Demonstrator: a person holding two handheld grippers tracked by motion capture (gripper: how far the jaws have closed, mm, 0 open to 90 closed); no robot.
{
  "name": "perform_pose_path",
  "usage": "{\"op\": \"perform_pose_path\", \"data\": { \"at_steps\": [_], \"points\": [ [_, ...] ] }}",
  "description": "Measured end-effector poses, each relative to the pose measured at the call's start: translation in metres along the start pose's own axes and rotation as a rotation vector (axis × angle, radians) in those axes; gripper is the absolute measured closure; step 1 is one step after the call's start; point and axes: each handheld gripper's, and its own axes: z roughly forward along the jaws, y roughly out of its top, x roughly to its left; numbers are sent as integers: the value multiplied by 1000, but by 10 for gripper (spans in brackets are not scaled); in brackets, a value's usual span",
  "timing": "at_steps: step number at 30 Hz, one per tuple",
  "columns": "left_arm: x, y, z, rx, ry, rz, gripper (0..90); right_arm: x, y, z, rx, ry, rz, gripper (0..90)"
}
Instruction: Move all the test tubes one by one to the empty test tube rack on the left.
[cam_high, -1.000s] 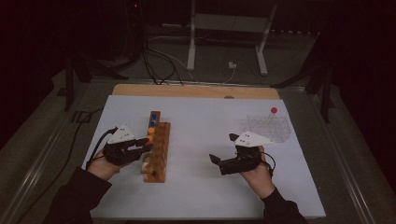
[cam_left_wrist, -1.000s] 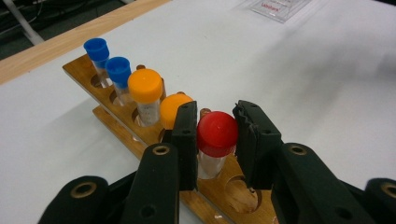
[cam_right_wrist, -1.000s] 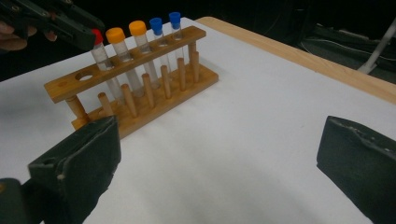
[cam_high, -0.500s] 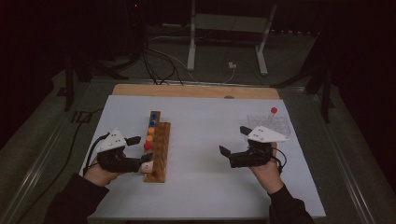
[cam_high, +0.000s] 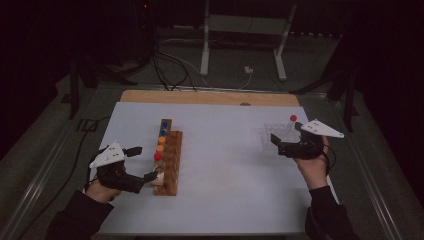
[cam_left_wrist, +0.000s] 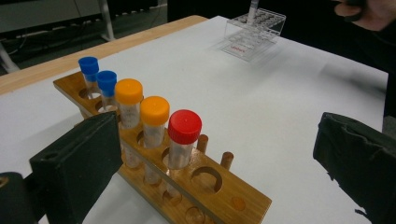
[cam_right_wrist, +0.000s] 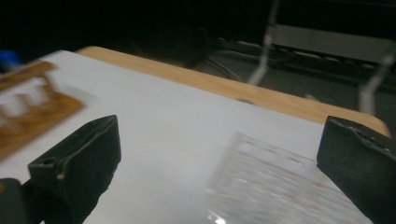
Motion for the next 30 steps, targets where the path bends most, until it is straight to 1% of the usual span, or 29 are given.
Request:
{"op": "perform_pose_path", "data": {
  "at_steps": [2, 4, 6, 9, 12, 13, 14, 15, 17, 18, 19, 21, 23, 25, 27, 28, 30],
  "points": [
    [1, 0, 0, 1, -3, -3, 20, -11, -4, 4, 16, -47, 18, 0],
    [1, -1, -1, -2, -9, -2, 19, -19, -9, 9, 31, -117, 11, 30],
    [1, -1, -1, -2, -6, -1, 20, -28, -15, 16, 58, -146, 36, 31],
    [1, -1, 0, 2, -5, -1, 20, -36, -20, 26, 85, -194, 47, 69],
    [1, -1, 0, 8, -7, -1, 20, -44, -22, 36, 102, -240, 65, 144],
    [1, -2, 0, 9, -12, -4, 20, -46, -23, 39, 108, -251, 70, 151],
    [1, -2, 0, 11, -10, -5, 19, -48, -23, 42, 114, -267, 74, 191],
    [1, -2, 0, 11, -11, -4, 20, -51, -24, 45, 126, -280, 77, 250],
    [2, -2, -1, 5, -8, -6, 20, -55, -25, 49, 134, -282, 100, 298],
    [2, -2, -1, 5, -8, -6, 20, -57, -26, 52, 147, -294, 105, 325],
    [2, -2, -1, 4, -8, -7, 20, -59, -27, 54, 155, -295, 113, 363],
    [3, -2, -1, 3, -6, -11, 20, -62, -28, 58, 166, -293, 127, 412],
    [4, -2, -2, 2, -3, -15, 20, -63, -28, 61, 174, -288, 125, 469],
    [4, -2, -2, 1, -6, -16, 19, -64, -29, 64, 185, -286, 125, 493],
    [4, -2, -3, -2, -7, -18, 19, -64, -29, 68, 195, -288, 126, 542],
    [4, -2, -3, -4, -5, -19, 20, -65, -29, 69, 198, -280, 132, 550],
    [4, -1, -4, -5, -5, -18, 20, -65, -28, 72, 201, -284, 133, 627]
  ]
}}
